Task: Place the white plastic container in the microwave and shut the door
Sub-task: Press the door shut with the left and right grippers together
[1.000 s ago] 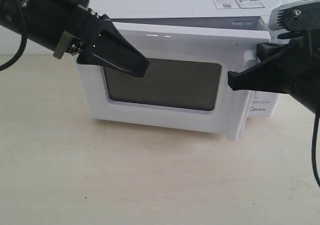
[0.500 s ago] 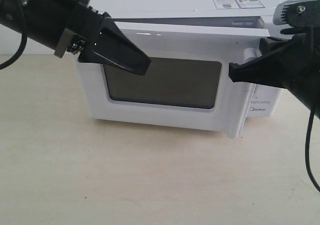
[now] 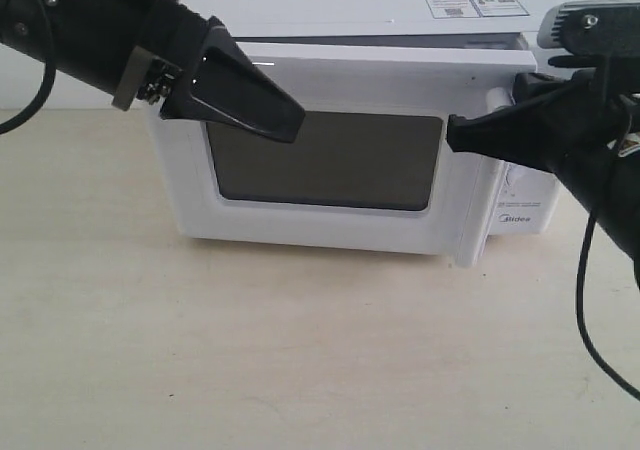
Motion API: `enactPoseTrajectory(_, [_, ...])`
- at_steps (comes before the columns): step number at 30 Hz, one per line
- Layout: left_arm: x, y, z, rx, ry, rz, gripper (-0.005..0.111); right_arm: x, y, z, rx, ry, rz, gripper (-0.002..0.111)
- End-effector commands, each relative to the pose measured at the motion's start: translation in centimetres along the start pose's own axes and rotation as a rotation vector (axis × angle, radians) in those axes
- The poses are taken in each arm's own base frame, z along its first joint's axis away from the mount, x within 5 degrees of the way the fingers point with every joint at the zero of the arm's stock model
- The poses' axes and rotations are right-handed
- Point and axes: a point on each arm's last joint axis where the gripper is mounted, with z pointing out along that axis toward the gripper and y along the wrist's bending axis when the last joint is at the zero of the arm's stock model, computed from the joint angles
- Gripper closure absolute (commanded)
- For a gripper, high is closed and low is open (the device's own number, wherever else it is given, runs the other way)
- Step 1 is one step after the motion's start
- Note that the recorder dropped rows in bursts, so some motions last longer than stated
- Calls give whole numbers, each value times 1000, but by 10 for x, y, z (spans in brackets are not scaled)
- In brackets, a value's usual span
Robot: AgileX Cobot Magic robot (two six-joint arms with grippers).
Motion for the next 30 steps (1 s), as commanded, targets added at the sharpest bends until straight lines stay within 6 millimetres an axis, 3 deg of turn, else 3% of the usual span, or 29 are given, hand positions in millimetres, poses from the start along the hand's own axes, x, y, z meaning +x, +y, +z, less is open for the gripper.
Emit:
enactPoseTrajectory(1, [-2, -5, -1, 12, -15, -1, 102, -9, 6, 10, 0, -32, 4, 106])
enactPoseTrajectory(10, [-2, -5, -1, 13, -14, -1, 102, -3, 12, 25, 23, -14, 2, 106])
enactPoseTrajectory(15, [-2, -5, -1, 13, -14, -1, 102, -6, 1, 33, 56, 3, 41, 106])
enactPoseTrajectory(30, [-2, -3, -1, -14, -18, 11, 102, -12, -1, 31, 50, -19, 45, 106])
